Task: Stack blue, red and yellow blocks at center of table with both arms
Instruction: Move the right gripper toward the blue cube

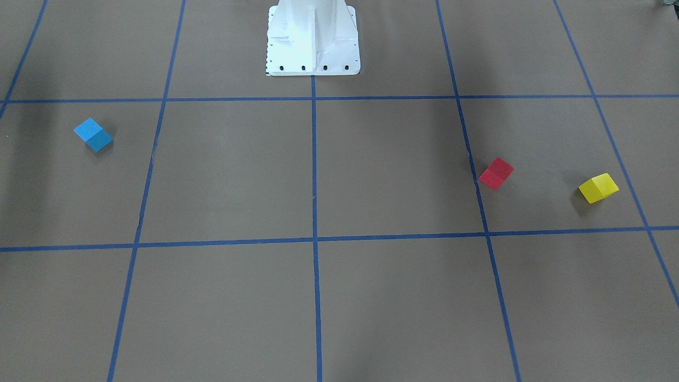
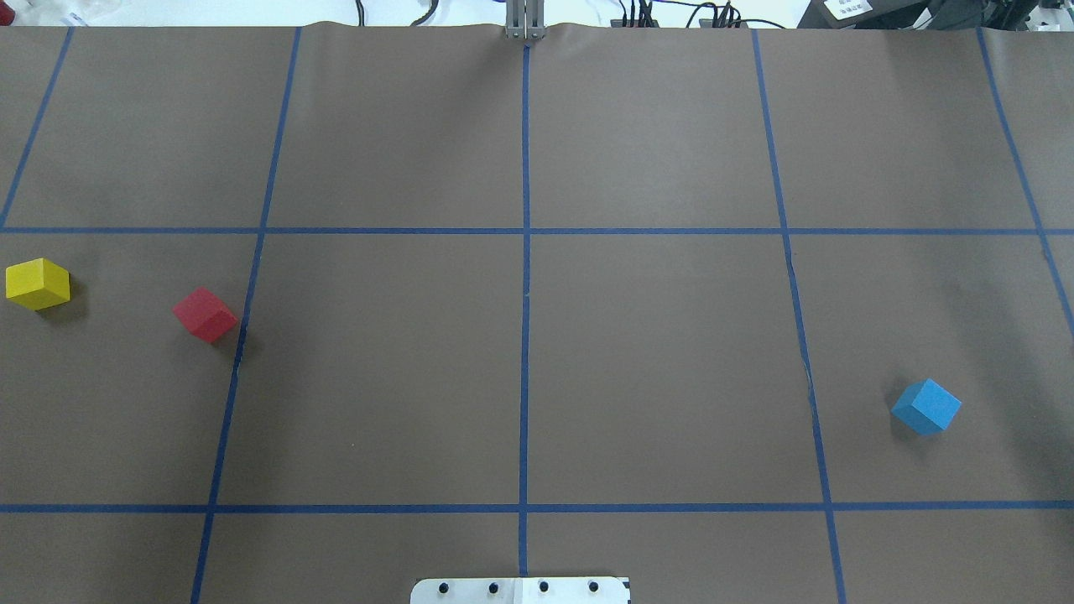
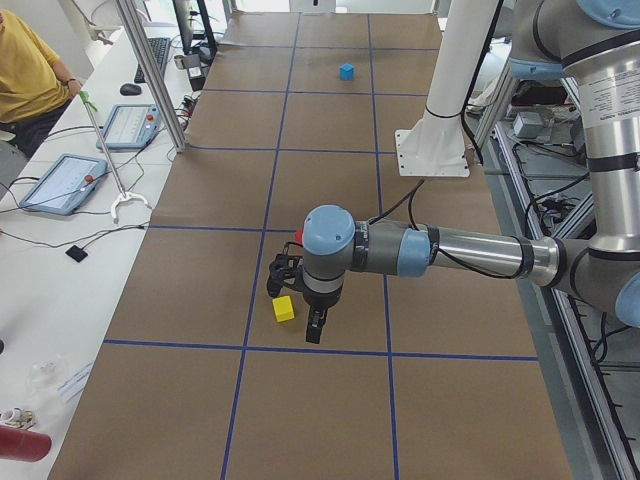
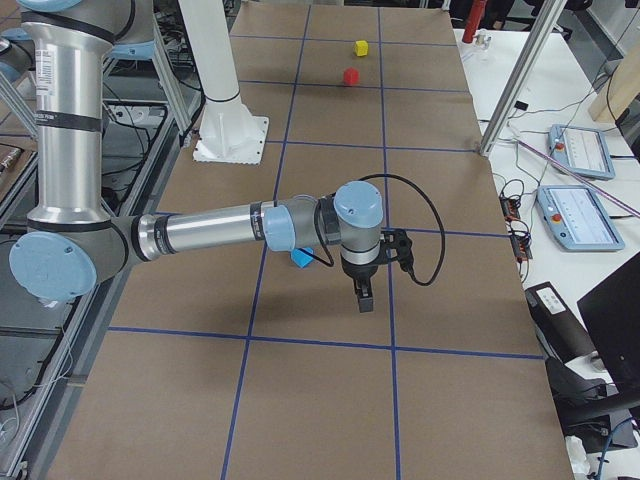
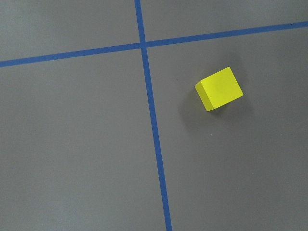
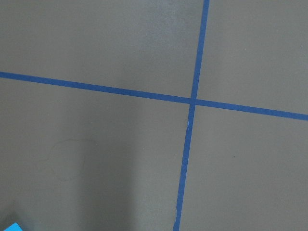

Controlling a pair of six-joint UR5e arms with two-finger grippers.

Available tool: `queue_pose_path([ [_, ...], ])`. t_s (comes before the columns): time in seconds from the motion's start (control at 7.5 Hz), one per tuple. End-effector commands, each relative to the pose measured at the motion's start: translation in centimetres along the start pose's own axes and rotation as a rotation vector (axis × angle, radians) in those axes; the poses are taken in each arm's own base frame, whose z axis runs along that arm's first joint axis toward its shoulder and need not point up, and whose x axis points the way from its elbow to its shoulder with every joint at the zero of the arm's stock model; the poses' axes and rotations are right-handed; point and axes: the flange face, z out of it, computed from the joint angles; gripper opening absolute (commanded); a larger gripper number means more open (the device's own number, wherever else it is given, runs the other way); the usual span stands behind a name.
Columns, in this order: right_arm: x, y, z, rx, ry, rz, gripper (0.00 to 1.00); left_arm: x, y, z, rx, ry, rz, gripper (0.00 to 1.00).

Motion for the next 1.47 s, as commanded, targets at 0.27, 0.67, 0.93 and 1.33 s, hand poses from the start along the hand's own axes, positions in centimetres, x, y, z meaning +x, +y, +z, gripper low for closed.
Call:
queue_pose_path([
  [0.27,-1.1,-0.7,-1.1,0.113,-0.014,-0.035,1.00,2.4,-4.1,-4.0,0.106,-0.064,0.080,1.00],
  [0.67,-9.1,-1.7,-2.3,0.171,-0.149,0.195,1.00,4.5,-9.0,-6.8,0.235,-0.074,0.167,1.00],
  [0.93,-19.3,-1.7,-0.3,0.178,-0.104,0.352,0.99,4.7,-9.0,-7.0,0.241,-0.073,0.168,1.00],
  [1.33,-29.9,5.3,6.7,0.255,0.059,0.576,0.99,5.0,-9.0,-7.4,0.250,-0.071,0.169,1.00],
])
